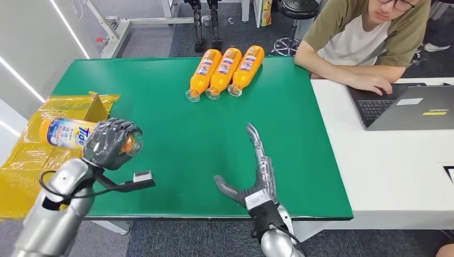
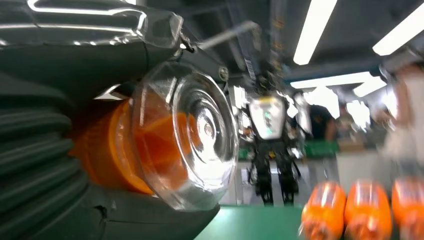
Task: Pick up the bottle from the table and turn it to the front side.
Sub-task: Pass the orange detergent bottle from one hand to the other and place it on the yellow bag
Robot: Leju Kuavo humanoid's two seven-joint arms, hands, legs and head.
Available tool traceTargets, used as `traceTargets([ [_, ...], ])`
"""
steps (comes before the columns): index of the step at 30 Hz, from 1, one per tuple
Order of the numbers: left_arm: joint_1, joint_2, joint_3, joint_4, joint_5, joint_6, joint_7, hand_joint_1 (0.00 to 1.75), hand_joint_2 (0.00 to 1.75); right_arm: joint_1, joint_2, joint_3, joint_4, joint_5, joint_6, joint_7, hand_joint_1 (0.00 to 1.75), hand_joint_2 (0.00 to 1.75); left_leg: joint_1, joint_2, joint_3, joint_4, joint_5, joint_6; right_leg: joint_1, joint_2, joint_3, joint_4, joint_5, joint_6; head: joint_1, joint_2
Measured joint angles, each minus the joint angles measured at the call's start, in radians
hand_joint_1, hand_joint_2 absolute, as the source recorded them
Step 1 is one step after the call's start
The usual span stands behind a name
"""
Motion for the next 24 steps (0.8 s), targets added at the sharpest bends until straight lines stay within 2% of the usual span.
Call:
traceTargets([
  [4, -0.145, 0.057, -0.065, 0.204, 0.01, -0.044, -0.017, 1.75, 1.75, 0.014, 0.0, -0.006, -0.039, -0.046, -0.033, -0.041, 0.0, 1.75, 0.0, 0.003, 0.0, 0.0, 0.001, -0.001, 0.0, 0.003, 0.0, 0.0, 0.002, -0.001, 0.0, 0.0],
  [8, -0.22, 0.081, -0.119, 0.376, 0.021, -0.052, -0.011, 1.75, 1.75, 0.021, 0.0, -0.01, -0.091, -0.072, -0.06, -0.07, 0.0, 1.75, 0.0, 0.005, 0.0, 0.0, 0.0, -0.001, 0.0, 0.005, -0.002, 0.0, 0.002, -0.001, 0.0, 0.0],
  [15, -0.25, 0.081, -0.164, 0.544, 0.038, -0.072, 0.02, 1.75, 1.75, 0.025, 0.0, -0.01, -0.154, -0.074, -0.08, -0.074, 0.0, 1.75, 0.0, 0.005, -0.001, 0.0, 0.0, -0.001, 0.0, 0.006, -0.003, 0.0, 0.002, -0.002, 0.0, 0.0],
  [24, -0.216, 0.041, -0.169, 0.678, 0.075, -0.074, 0.099, 1.75, 1.75, 0.04, 0.0, -0.01, -0.183, -0.081, -0.085, -0.069, 0.0, 1.75, 0.0, 0.005, -0.001, 0.0, 0.0, -0.001, 0.0, 0.005, -0.003, 0.0, 0.002, -0.002, 0.0, 0.0],
])
